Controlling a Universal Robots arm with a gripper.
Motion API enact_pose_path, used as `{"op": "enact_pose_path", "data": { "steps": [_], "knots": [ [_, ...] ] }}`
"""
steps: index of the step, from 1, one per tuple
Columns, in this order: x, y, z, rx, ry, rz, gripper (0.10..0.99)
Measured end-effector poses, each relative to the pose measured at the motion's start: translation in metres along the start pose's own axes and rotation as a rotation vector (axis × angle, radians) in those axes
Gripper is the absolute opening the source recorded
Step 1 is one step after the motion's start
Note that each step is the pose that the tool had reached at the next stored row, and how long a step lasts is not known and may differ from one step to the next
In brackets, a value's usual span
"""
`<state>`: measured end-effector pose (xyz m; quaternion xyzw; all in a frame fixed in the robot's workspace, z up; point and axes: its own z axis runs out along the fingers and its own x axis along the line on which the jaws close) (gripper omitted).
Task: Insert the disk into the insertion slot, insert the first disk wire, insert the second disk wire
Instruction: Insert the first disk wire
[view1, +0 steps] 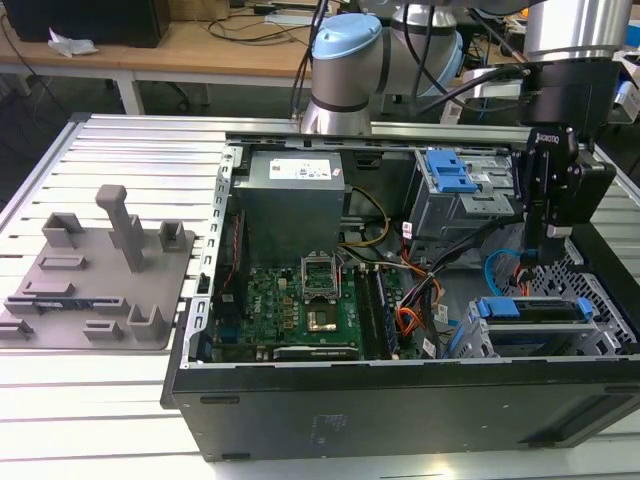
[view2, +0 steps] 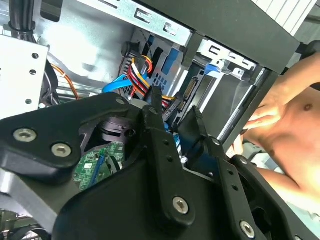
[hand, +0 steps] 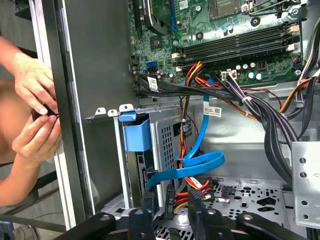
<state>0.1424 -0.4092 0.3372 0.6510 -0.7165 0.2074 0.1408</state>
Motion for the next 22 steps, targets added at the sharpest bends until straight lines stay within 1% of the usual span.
{"op": "enact_pose_path", "data": {
  "steps": [1, 2, 17, 18, 20, 22],
  "knots": [
    [-0.0006, 0.0001, -0.0001, 0.000, 0.0032, 0.000, 0.392],
    [-0.0009, 0.0001, -0.0001, 0.000, 0.0042, 0.000, 0.322],
    [-0.0037, 0.0005, 0.0014, 0.001, 0.0050, 0.000, 0.322],
    [-0.0044, 0.0005, 0.0015, 0.001, 0.0054, 0.000, 0.302],
    [-0.0055, 0.0007, 0.0016, 0.001, 0.0063, -0.001, 0.165],
    [-0.0059, 0.0007, 0.0018, 0.001, 0.0074, -0.001, 0.165]
  ]
}}
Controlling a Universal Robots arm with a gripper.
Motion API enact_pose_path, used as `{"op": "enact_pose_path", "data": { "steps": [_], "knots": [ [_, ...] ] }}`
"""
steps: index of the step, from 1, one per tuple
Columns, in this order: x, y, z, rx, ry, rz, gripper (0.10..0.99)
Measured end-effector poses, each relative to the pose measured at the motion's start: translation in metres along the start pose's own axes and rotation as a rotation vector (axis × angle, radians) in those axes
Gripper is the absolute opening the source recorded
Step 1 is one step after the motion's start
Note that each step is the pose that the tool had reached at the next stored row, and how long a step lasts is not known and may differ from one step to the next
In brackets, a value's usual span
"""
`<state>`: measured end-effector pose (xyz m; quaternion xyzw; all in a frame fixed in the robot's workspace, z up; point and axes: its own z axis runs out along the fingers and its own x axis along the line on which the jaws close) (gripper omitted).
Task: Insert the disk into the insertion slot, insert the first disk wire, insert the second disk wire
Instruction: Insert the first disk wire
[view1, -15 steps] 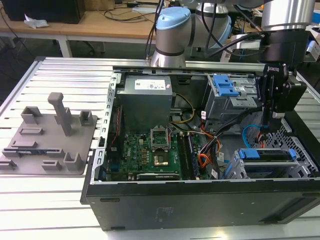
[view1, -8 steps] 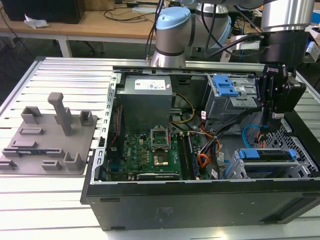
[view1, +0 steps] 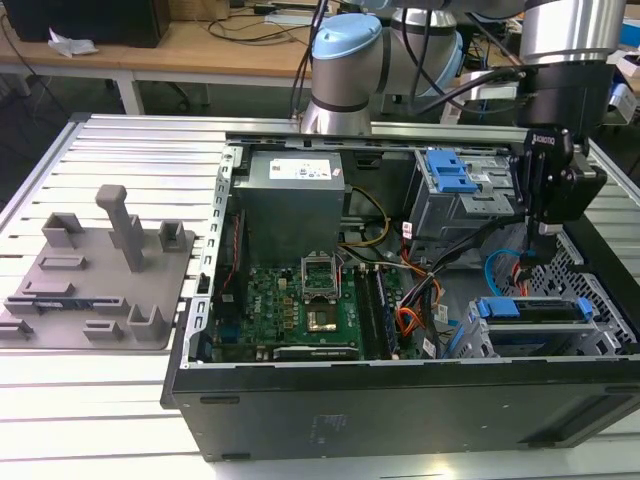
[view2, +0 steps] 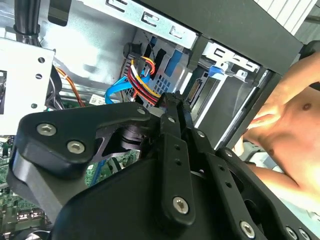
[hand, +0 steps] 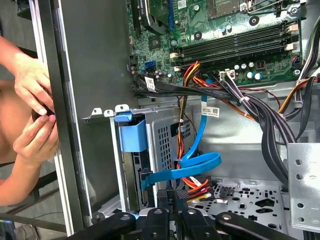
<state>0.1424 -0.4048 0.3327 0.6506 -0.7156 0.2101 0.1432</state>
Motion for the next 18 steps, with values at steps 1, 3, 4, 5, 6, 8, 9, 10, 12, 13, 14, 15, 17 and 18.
{"op": "enact_pose_path", "data": {
  "steps": [1, 3, 4, 5, 6, 8, 9, 10, 12, 13, 14, 15, 17, 18],
  "knots": [
    [-0.0002, 0.0000, 0.0000, 0.000, 0.0007, 0.000, 0.165],
    [-0.0002, 0.0000, -0.0001, 0.000, 0.0015, 0.000, 0.165],
    [-0.0005, -0.0021, 0.0001, -0.006, 0.0018, -0.004, 0.165],
    [-0.0007, -0.0043, 0.0002, -0.021, 0.0031, -0.012, 0.165],
    [-0.0012, -0.0079, 0.0006, -0.051, 0.0051, -0.029, 0.165],
    [-0.0024, -0.0198, 0.0014, -0.103, 0.0091, -0.058, 0.165],
    [-0.0026, -0.0245, 0.0016, -0.109, 0.0096, -0.061, 0.165],
    [-0.0025, -0.0267, 0.0018, -0.114, 0.0099, -0.064, 0.165],
    [0.0017, -0.0292, 0.0045, -0.122, 0.0088, -0.067, 0.165],
    [0.0032, -0.0293, 0.0053, -0.123, 0.0057, -0.067, 0.165],
    [0.0045, -0.0295, 0.0061, -0.123, 0.0006, -0.066, 0.165],
    [0.0056, -0.0296, 0.0066, -0.124, -0.0052, -0.065, 0.165],
    [0.0094, -0.0300, 0.0062, -0.126, -0.0205, -0.065, 0.165],
    [0.0114, -0.0302, 0.0060, -0.126, -0.0318, -0.065, 0.165]
  ]
}}
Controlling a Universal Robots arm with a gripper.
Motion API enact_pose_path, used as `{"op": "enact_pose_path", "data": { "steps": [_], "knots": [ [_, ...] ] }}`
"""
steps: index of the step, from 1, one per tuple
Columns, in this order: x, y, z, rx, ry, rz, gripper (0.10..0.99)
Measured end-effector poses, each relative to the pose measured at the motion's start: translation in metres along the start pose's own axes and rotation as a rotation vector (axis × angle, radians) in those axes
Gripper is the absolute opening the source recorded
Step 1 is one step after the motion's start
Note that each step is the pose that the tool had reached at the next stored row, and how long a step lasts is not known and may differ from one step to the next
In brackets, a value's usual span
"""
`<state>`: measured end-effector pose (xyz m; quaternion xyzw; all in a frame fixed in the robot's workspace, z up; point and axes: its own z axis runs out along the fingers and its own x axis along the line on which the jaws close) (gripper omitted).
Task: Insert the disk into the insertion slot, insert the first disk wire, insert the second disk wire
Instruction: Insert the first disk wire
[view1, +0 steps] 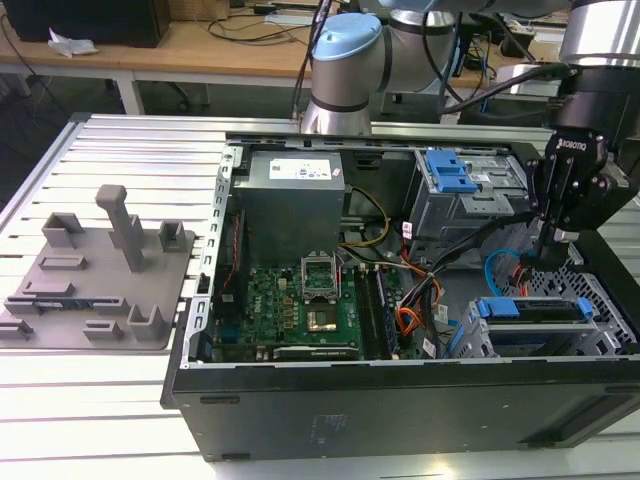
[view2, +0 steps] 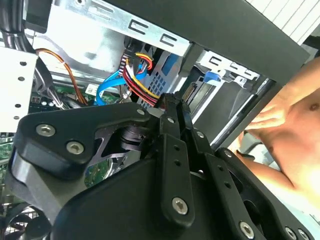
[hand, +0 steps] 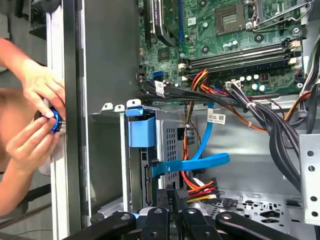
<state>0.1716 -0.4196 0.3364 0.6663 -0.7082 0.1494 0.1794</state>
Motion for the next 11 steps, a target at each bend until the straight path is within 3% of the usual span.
{"op": "enact_pose_path", "data": {
  "steps": [1, 3, 5, 7, 9, 11],
  "knots": [
    [0.0016, -0.0001, -0.0001, -0.001, -0.0115, -0.001, 0.165],
    [0.0047, -0.0002, 0.0006, -0.002, -0.0460, -0.002, 0.165],
    [0.0073, -0.0004, 0.0013, -0.002, -0.0704, -0.003, 0.165],
    [0.0112, -0.0007, 0.0024, -0.003, -0.0842, -0.004, 0.165],
    [0.0164, -0.0010, 0.0038, -0.004, -0.1042, -0.005, 0.165],
    [0.0191, -0.0012, 0.0044, -0.005, -0.1096, -0.004, 0.165]
  ]
}}
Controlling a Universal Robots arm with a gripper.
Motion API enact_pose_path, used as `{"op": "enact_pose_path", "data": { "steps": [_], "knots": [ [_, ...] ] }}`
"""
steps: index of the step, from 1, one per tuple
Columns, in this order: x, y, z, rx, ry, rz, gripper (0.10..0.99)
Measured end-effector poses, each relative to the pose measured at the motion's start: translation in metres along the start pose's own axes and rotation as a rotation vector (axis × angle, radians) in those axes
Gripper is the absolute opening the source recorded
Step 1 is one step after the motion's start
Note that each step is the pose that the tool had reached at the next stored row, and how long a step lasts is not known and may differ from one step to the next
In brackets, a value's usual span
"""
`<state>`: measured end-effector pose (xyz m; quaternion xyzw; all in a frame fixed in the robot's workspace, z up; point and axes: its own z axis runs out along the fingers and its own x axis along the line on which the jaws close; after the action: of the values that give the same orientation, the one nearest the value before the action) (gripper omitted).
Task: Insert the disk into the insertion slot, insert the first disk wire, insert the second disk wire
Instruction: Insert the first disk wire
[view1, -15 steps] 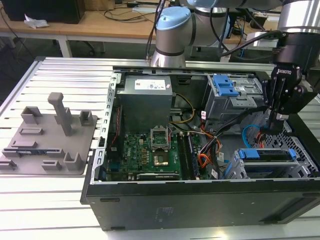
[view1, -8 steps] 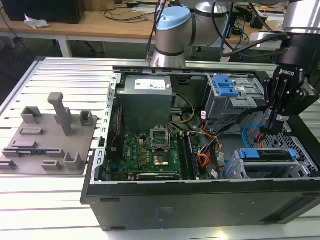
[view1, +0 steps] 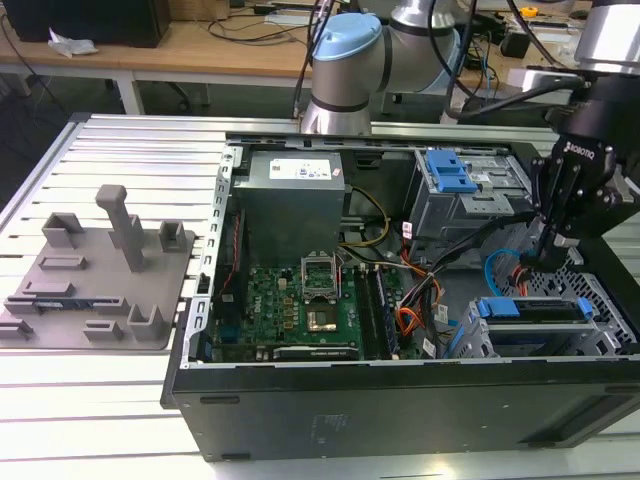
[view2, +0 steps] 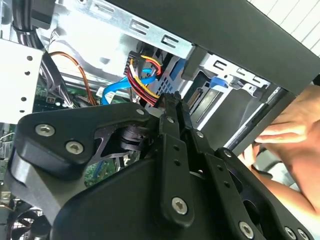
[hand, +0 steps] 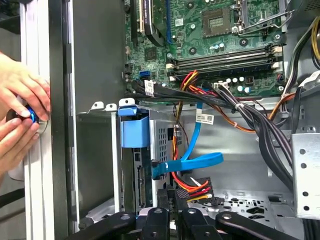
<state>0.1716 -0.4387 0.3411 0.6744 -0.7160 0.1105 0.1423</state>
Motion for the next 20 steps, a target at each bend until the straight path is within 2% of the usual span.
{"op": "enact_pose_path", "data": {
  "steps": [2, 3, 5, 8, 9, 10, 11, 14, 20],
  "knots": [
    [0.0023, -0.0003, 0.0005, -0.002, -0.0055, 0.004, 0.165],
    [0.0030, -0.0007, 0.0008, -0.003, -0.0110, 0.006, 0.165],
    [0.0042, -0.0012, 0.0012, -0.004, -0.0290, 0.006, 0.165],
    [0.0063, -0.0018, 0.0019, -0.001, -0.0851, 0.005, 0.165],
    [0.0074, -0.0019, 0.0024, -0.001, -0.1135, 0.004, 0.165],
    [0.0089, -0.0020, 0.0028, -0.002, -0.1307, 0.003, 0.165],
    [0.0121, -0.0022, 0.0037, -0.003, -0.1521, 0.002, 0.165],
    [0.0172, -0.0024, 0.0039, -0.004, -0.1728, 0.002, 0.165],
    [0.0325, -0.0031, 0.0039, -0.006, -0.1939, 0.001, 0.165]
  ]
}}
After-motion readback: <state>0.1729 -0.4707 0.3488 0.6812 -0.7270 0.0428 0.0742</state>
